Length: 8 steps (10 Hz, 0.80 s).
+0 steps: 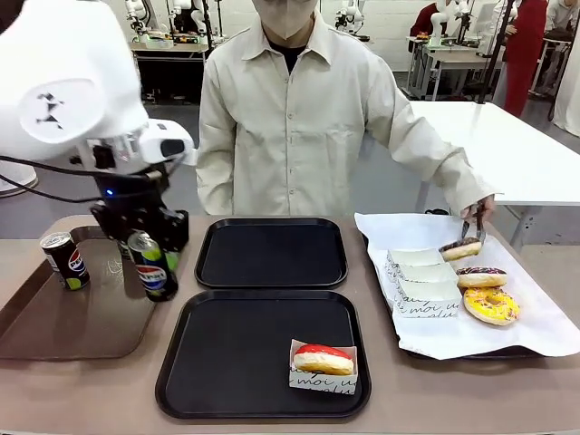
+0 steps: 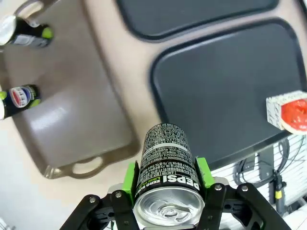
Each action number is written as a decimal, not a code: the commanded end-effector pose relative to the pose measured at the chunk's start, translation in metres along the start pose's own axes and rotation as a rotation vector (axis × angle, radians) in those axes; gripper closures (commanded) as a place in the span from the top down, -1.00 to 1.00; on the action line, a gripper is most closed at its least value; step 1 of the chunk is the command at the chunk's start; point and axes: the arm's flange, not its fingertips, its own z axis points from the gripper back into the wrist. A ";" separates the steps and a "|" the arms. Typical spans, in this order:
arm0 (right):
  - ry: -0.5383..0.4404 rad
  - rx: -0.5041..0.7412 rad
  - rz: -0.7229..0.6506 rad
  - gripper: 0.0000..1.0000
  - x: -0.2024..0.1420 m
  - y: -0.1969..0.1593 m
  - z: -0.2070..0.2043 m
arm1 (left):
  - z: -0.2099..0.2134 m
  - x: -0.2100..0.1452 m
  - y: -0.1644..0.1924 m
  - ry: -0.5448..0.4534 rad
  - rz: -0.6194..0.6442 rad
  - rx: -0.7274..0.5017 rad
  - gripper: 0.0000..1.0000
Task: Set up donuts and drinks on trays.
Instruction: Pick up one Pepsi coke and place it on the Flat Tray.
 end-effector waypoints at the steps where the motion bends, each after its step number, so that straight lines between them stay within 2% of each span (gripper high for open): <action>1: 0.000 0.019 0.012 1.00 -0.001 -0.001 0.001 | -0.014 0.009 -0.020 -0.013 -0.012 -0.011 0.16; 5: 0.000 0.019 0.012 1.00 -0.001 -0.001 0.001 | -0.047 0.015 -0.061 0.036 -0.077 -0.027 0.16; 8: 0.000 0.019 0.012 1.00 -0.001 -0.001 0.001 | -0.072 0.022 -0.070 0.026 -0.112 0.002 0.16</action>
